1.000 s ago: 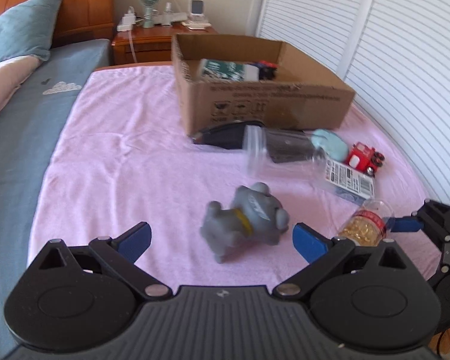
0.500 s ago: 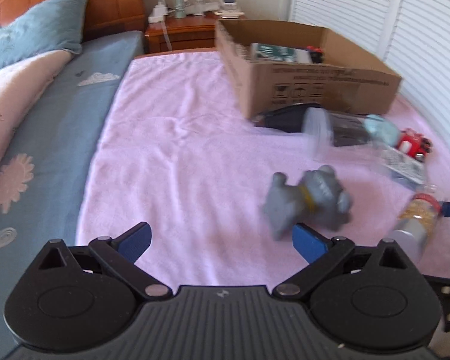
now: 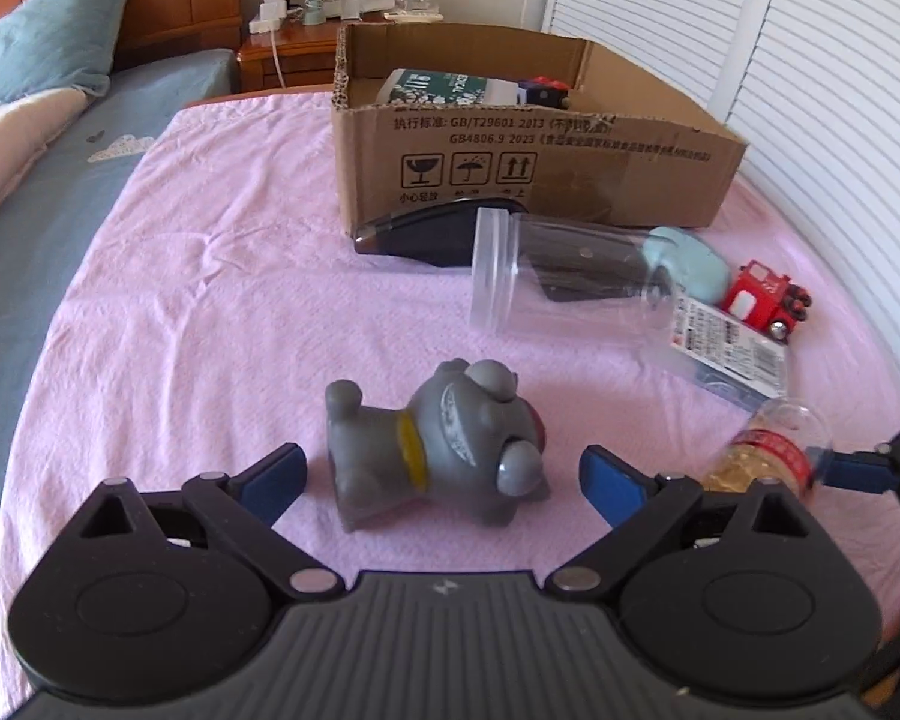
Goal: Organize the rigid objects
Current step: 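Grasp the gray toy dog with left tool while right tool grasps the capsule bottle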
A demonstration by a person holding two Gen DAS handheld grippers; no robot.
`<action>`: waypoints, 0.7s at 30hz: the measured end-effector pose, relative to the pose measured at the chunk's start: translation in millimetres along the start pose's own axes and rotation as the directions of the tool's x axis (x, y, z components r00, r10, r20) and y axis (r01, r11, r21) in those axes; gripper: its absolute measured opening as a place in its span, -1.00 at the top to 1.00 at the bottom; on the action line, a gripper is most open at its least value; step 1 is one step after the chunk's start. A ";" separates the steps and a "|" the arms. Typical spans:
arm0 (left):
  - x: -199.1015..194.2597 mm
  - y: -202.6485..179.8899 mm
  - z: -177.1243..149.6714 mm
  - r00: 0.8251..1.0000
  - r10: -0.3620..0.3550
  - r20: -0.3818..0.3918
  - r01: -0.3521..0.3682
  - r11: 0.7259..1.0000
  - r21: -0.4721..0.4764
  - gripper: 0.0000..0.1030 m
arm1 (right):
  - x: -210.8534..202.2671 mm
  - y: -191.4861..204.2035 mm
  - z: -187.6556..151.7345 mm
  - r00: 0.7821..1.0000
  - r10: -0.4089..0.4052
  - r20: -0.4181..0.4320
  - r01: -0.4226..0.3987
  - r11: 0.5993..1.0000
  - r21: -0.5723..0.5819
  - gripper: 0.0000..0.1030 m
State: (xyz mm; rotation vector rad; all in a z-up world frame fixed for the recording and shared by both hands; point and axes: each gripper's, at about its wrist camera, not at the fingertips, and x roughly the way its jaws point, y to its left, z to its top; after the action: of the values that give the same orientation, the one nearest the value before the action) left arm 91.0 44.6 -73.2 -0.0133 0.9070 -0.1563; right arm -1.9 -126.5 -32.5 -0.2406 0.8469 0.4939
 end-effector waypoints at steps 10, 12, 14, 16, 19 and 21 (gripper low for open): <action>-7.6 12.7 -7.1 0.999 0.017 0.028 -0.018 0.999 0.046 -0.50 | 0.9 1.2 1.0 1.000 0.001 -0.005 -0.001 1.000 -0.003 -1.00; -9.1 19.2 -9.2 0.999 0.018 0.033 -0.019 0.999 0.042 -0.51 | 2.1 1.5 5.0 1.000 0.003 -0.030 -0.003 1.000 -0.004 -1.00; -9.9 24.1 -10.7 0.999 0.015 0.038 -0.016 0.999 0.038 -0.51 | 4.7 2.9 11.3 0.998 0.007 -0.061 -0.007 1.000 -0.007 -1.00; -9.9 25.4 -11.3 0.999 0.012 0.046 -0.014 0.999 0.033 -0.50 | 6.5 5.0 17.3 0.997 0.002 -0.077 -0.002 1.000 -0.003 -1.00; -8.2 24.0 -9.9 0.999 0.001 0.053 -0.003 0.999 0.034 -0.50 | 6.0 9.3 26.3 0.998 0.007 -0.069 -0.007 1.000 0.001 -1.00; -7.7 24.4 -9.0 0.998 0.000 0.056 -0.002 1.000 0.030 -0.52 | 6.7 13.3 32.0 0.998 -0.002 -0.067 0.002 1.000 -0.002 -1.00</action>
State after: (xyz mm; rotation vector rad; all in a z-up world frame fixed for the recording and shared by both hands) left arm 82.4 70.4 -74.6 0.0103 0.8488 -0.1678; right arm 16.1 -100.3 -17.1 -0.2611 0.9114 0.4867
